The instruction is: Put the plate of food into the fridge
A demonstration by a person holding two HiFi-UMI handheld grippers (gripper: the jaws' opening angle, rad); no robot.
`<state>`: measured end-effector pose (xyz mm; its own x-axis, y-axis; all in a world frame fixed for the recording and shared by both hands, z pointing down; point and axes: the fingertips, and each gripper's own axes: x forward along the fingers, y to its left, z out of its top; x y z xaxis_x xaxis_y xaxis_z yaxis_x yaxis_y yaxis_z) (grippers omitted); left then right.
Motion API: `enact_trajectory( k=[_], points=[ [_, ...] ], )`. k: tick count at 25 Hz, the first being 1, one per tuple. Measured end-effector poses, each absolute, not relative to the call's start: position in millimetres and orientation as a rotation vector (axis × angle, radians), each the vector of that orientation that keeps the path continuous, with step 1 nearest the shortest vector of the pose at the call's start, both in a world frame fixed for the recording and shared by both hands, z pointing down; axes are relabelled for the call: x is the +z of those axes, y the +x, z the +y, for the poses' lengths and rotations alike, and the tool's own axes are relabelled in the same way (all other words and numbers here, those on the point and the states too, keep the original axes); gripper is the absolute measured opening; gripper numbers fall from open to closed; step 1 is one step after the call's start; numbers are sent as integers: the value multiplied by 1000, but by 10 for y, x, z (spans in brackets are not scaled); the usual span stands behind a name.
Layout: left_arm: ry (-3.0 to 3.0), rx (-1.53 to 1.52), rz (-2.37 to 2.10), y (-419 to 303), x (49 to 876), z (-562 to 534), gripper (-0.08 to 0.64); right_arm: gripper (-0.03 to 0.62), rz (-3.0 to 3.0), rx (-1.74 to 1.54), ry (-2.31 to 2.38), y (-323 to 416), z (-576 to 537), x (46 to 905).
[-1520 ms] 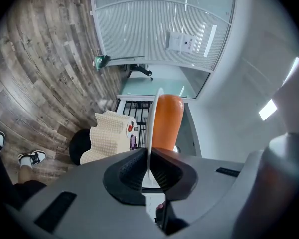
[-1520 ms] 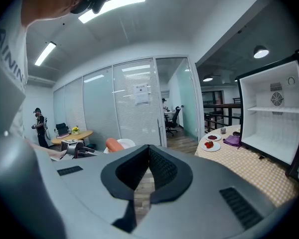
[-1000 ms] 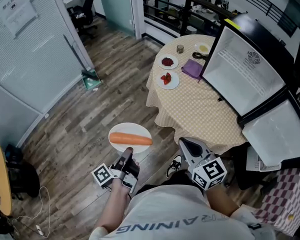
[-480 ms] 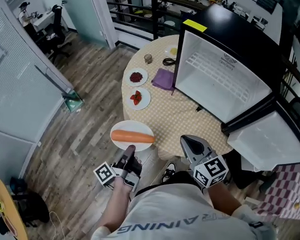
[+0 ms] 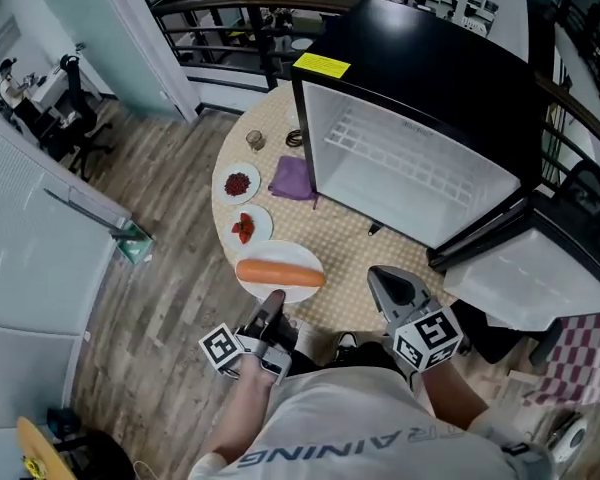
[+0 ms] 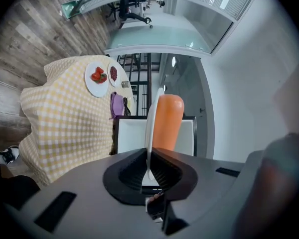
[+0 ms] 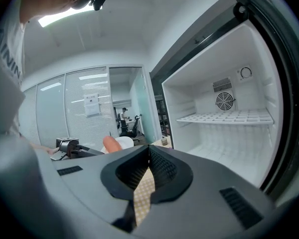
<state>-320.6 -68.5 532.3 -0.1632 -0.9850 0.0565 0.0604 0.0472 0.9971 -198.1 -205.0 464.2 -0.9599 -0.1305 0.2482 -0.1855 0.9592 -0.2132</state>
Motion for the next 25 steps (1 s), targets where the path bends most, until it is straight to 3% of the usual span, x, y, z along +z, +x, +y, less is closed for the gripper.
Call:
enact_trajectory(
  k=[13, 25],
  points=[
    [1269, -954, -1014, -3437, 5558, -1776, 26, 20, -2708, 408, 884, -1783, -2303, 4713],
    [1312, -791, -954, -3346, 6005, -2547, 26, 20, -2590, 459, 1140, -1704, -2128, 4818]
  ],
)
